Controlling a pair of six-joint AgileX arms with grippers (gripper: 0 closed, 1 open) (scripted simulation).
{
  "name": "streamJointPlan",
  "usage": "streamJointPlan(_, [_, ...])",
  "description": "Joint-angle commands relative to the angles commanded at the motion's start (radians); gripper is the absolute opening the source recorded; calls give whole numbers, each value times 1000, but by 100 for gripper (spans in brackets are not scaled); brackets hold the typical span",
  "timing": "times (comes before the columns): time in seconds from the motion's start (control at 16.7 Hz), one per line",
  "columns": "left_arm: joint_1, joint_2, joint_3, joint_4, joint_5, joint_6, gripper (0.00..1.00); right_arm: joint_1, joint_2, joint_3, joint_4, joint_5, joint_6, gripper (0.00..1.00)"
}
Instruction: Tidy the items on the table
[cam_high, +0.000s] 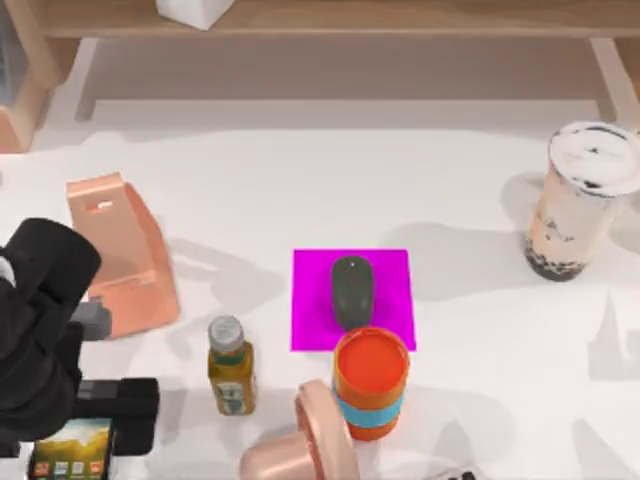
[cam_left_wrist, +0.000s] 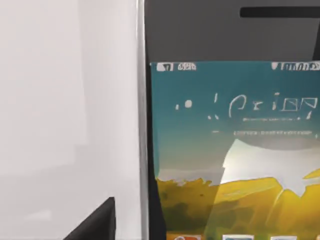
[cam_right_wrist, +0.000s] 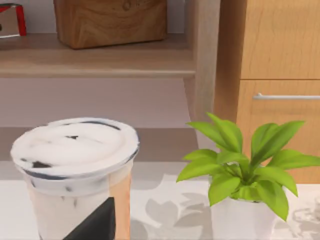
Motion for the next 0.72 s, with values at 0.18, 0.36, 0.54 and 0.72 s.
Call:
streamJointPlan(0.18, [3,50,-55,106,0,3,100,0,0,0,0,0,0,100])
streamJointPlan(0.36, [3,63,-69,131,0,4,100,0,0,0,0,0,0,100])
streamJointPlan(0.54, [3,63,-69,131,0,4,92,0,0,0,0,0,0,100])
streamJointPlan(0.72, [3,63,-69,131,0,4,70,0,0,0,0,0,0,100])
